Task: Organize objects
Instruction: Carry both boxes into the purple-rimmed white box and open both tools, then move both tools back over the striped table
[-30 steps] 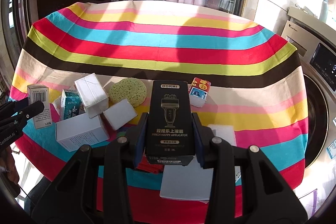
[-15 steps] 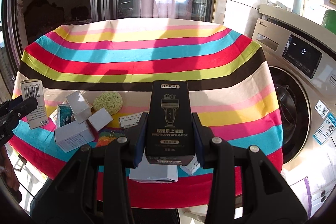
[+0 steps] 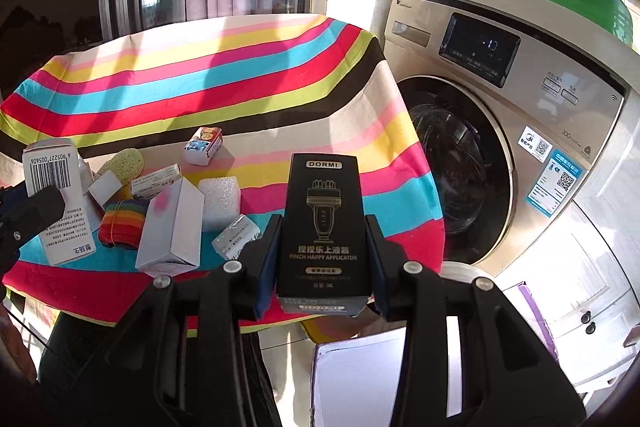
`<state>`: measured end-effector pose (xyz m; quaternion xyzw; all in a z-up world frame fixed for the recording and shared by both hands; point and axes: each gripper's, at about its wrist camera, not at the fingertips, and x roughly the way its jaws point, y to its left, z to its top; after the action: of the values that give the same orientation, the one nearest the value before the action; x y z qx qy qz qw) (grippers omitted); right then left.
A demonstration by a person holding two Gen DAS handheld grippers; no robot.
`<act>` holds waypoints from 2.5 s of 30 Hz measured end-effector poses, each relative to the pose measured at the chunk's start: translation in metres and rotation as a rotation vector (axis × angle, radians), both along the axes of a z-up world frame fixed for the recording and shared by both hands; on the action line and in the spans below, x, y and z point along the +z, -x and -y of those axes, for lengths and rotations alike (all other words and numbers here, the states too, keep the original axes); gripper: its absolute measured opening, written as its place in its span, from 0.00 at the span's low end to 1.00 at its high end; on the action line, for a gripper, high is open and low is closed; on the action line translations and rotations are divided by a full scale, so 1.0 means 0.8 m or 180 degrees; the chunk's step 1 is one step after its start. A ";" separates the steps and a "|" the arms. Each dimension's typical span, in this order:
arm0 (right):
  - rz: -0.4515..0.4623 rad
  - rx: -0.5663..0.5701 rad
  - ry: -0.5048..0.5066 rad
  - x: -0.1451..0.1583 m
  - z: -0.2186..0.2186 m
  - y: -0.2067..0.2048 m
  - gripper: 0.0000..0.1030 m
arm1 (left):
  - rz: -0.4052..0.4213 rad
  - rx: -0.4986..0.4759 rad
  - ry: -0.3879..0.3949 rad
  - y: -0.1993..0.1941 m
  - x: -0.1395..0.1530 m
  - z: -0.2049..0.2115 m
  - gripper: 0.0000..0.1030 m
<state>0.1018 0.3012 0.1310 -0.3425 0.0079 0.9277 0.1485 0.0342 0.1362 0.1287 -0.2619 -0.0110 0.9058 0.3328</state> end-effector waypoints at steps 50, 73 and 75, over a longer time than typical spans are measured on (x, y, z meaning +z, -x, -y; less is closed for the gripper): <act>0.0743 -0.0944 0.0245 -0.112 -0.085 -0.070 0.72 | 0.0893 -0.0882 0.0208 -0.034 -0.097 -0.123 0.56; 0.0626 -0.0227 0.0080 -0.076 0.011 -0.020 0.74 | 0.0823 0.0284 -0.0379 0.005 -0.078 0.061 0.56; 0.0612 -0.0190 0.0076 -0.074 0.017 -0.016 0.74 | 0.0825 0.0361 -0.0396 0.006 -0.079 0.072 0.56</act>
<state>0.1150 0.2877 0.0715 -0.4313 0.0149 0.8855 0.1720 0.0293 0.0785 0.0652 -0.3545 -0.1247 0.8793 0.2925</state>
